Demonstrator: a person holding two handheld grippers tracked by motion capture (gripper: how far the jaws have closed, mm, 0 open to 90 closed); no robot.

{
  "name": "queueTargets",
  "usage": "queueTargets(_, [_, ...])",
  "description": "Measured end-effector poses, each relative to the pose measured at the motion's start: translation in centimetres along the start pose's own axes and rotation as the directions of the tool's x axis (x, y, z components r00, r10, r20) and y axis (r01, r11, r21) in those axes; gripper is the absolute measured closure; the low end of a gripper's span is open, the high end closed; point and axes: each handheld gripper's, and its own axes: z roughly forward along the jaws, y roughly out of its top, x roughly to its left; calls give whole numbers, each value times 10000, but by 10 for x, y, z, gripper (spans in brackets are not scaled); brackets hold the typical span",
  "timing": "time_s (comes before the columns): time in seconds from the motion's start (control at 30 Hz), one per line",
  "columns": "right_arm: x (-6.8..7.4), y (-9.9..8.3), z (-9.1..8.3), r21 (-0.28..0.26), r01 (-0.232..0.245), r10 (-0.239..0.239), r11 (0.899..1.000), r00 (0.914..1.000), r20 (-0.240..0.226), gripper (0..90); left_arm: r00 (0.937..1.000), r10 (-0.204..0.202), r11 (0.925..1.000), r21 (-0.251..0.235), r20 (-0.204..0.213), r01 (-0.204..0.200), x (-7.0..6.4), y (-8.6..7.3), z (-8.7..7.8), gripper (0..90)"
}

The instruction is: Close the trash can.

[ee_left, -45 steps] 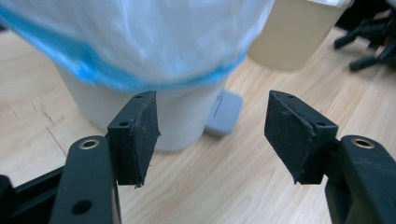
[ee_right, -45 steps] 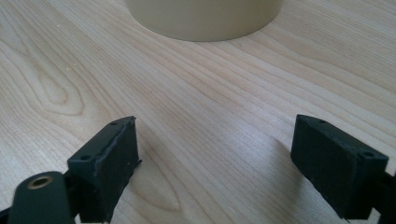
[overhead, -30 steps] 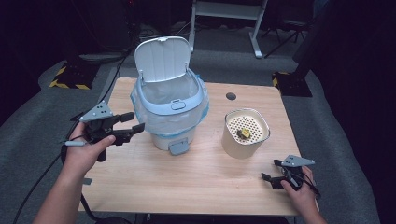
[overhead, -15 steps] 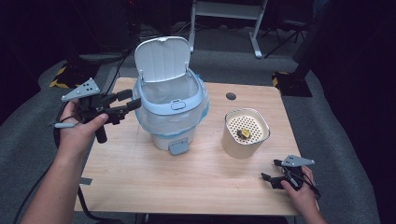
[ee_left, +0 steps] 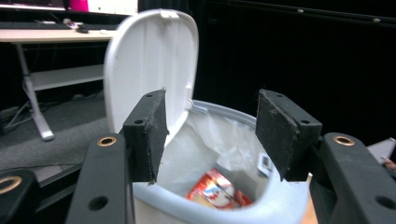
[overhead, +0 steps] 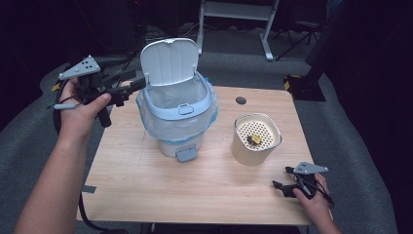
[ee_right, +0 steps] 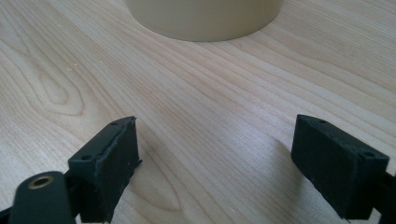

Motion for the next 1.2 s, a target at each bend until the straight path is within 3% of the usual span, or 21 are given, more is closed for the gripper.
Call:
queueTargets(0.3, [0,0,0,4,-5,5,10000,10000,-19,151,9969,81,9993,379,-785,-51,15,16,21,435])
queueTargets(0.47, [0,0,0,5,-8,8,10000,10000,-33,151,9912,23,9986,524,-1321,47,26,22,30,436])
queueTargets(0.6, [0,0,0,5,-5,5,10000,10000,-33,151,9866,106,9957,924,-1629,45,33,23,38,434])
queueTargets(1.03, [0,0,0,1,-16,16,10000,10000,-43,151,9944,368,9932,1137,-987,-255,31,26,56,429])
queueTargets(1.13, [0,0,0,4,-19,19,10000,10000,-43,151,9928,701,9890,1370,-969,-564,29,27,56,420])
queueTargets(1.2, [0,0,0,2,-20,20,10000,10000,-41,151,9954,554,9895,1375,-782,-442,29,28,54,428])
